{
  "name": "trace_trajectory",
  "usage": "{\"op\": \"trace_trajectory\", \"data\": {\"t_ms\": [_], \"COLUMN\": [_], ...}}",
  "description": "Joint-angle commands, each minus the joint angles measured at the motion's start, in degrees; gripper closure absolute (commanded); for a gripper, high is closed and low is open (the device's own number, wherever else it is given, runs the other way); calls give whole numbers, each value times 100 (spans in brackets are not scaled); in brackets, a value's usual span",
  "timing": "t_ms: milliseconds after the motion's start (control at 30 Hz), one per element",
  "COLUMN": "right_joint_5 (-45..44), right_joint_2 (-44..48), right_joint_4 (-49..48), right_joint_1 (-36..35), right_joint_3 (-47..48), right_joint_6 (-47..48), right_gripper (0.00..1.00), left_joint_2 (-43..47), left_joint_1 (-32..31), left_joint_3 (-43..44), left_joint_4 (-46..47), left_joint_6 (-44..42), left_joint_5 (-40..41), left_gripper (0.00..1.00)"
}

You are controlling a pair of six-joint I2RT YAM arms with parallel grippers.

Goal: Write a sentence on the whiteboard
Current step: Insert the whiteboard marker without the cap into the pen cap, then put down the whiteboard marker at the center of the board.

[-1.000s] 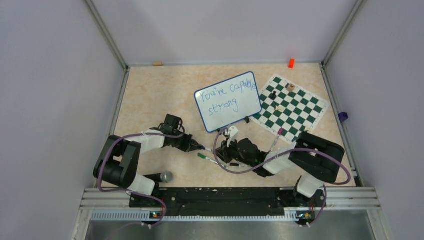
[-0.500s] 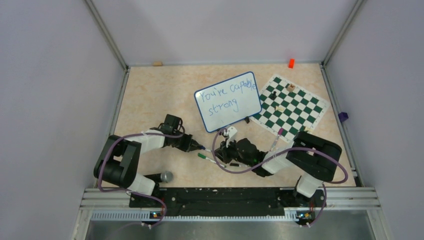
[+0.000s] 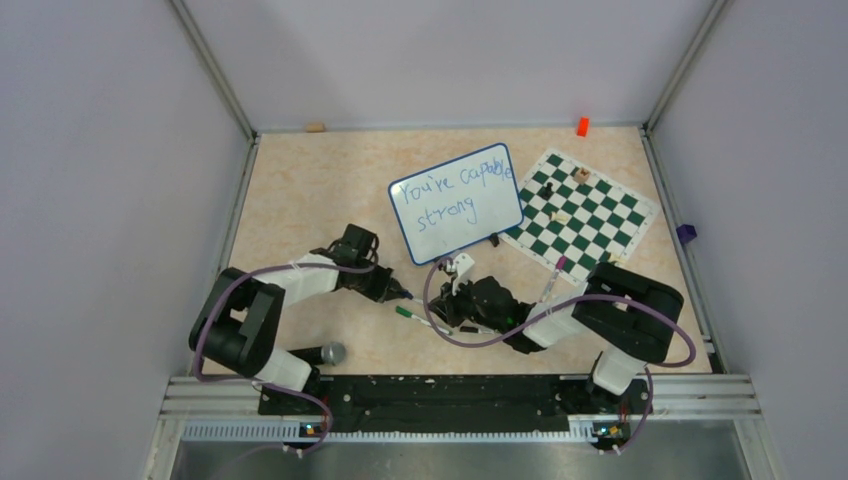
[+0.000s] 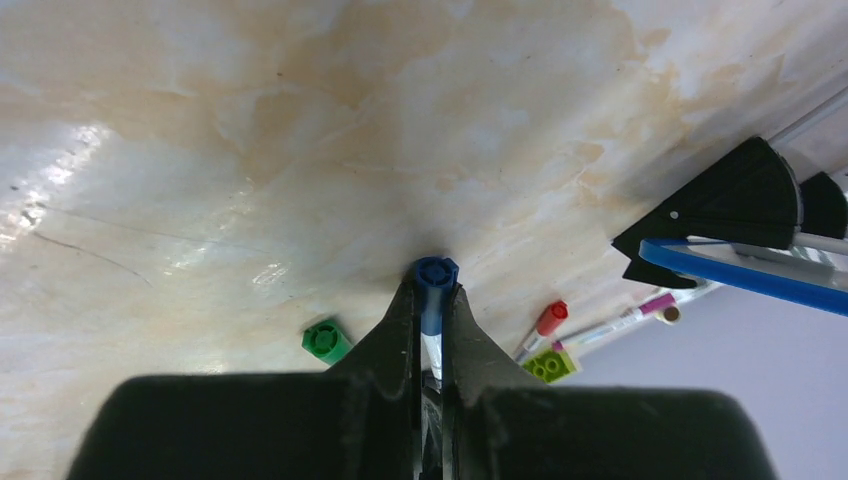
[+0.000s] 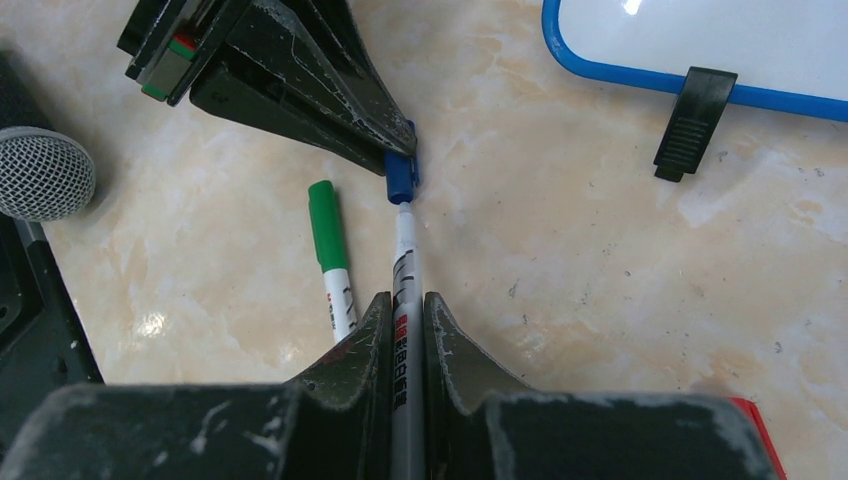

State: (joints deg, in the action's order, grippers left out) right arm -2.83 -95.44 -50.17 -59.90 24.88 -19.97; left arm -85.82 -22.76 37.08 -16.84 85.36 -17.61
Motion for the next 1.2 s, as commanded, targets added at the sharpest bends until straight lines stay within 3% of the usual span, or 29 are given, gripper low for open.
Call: {"op": "trace_trajectory", "data": {"t_ms": [0, 467, 800, 1067, 1167], "right_joint_5": [3, -157, -491, -573, -546], "right_joint_2": [105, 320, 540, 447, 428], "right_joint_4": [-143, -40, 315, 316, 29], "right_joint_1": [-69, -71, -66, -66, -66], "right_joint_3": [317, 299, 469, 600, 426], "right_joint_6": [96, 190, 433, 528, 490], "right_gripper": [100, 100, 100, 100, 100], "left_joint_2": [-193, -408, -384, -371, -225], "left_joint_1": [-485, -988, -1064, -1081, -1058], "left_joint_3": [298, 907, 973, 886, 595], "left_joint_4": [-824, -1547, -1568, -1429, -735], "left_joint_6": [-59, -222, -238, -270, 77], "left_joint_5": [505, 1096, 1033, 747, 73], "left_gripper": [100, 100, 100, 100, 100]}}
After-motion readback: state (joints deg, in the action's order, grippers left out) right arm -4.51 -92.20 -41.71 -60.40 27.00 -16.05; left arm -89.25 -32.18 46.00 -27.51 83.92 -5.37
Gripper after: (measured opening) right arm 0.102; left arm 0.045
